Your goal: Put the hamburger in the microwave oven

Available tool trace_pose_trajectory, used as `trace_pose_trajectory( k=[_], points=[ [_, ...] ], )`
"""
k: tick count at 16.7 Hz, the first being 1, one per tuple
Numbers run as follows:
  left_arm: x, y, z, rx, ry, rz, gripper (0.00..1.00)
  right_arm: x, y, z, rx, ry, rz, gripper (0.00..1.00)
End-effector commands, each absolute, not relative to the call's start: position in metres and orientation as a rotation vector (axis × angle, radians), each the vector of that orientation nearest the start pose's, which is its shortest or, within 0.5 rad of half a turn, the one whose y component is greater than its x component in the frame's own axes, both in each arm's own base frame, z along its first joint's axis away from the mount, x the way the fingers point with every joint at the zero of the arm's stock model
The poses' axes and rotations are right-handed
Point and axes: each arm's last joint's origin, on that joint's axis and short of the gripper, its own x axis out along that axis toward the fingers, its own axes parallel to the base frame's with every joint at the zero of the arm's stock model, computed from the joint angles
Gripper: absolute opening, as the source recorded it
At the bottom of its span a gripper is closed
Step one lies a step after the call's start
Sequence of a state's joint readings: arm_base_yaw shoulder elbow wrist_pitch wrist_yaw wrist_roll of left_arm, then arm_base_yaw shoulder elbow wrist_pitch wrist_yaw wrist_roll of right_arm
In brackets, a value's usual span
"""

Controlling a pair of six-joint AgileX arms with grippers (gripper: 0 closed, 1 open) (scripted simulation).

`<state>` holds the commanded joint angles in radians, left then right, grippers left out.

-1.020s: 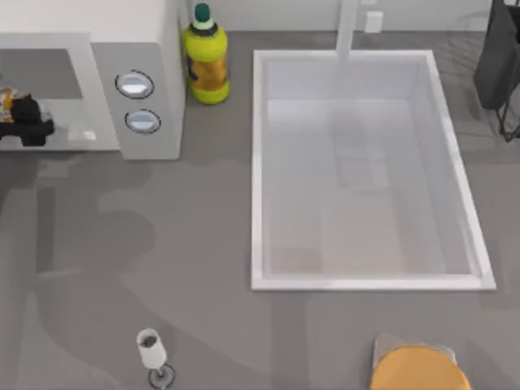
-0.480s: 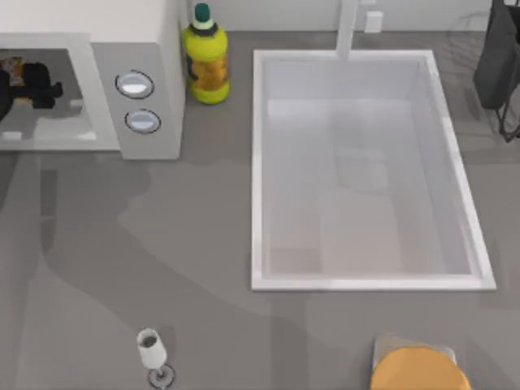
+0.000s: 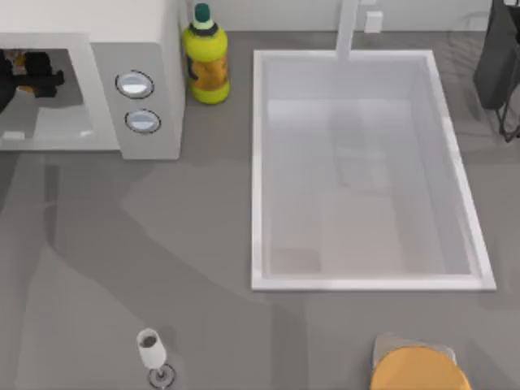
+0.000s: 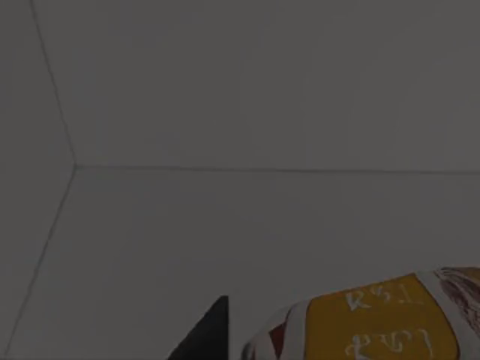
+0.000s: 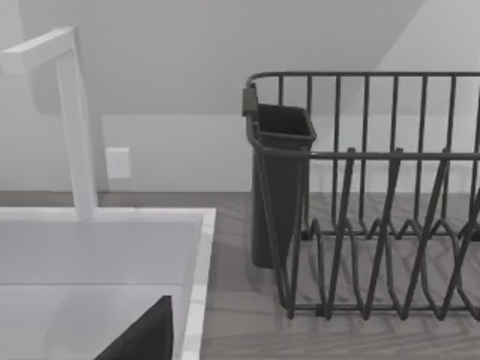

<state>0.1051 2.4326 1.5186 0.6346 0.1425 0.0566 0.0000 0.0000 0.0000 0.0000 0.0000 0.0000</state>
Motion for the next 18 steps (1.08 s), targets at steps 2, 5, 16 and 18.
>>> trace_pose_trajectory(
  k=[2, 5, 16, 18],
  points=[
    [0.518, 0.055, 0.075, 0.008, 0.309, -0.019, 0.00, 0.106, -0.001, 0.160, 0.000, 0.000, 0.000, 1.00],
    [0.516, 0.054, 0.062, 0.003, 0.349, -0.020, 0.00, 0.106, -0.001, 0.160, 0.000, 0.000, 0.000, 1.00],
    [0.516, 0.054, 0.062, 0.003, 0.349, -0.020, 0.60, 0.106, -0.001, 0.160, 0.000, 0.000, 0.000, 1.00],
    [0.516, 0.054, 0.062, 0.003, 0.349, -0.020, 0.75, 0.106, -0.001, 0.160, 0.000, 0.000, 0.000, 1.00]
  ],
)
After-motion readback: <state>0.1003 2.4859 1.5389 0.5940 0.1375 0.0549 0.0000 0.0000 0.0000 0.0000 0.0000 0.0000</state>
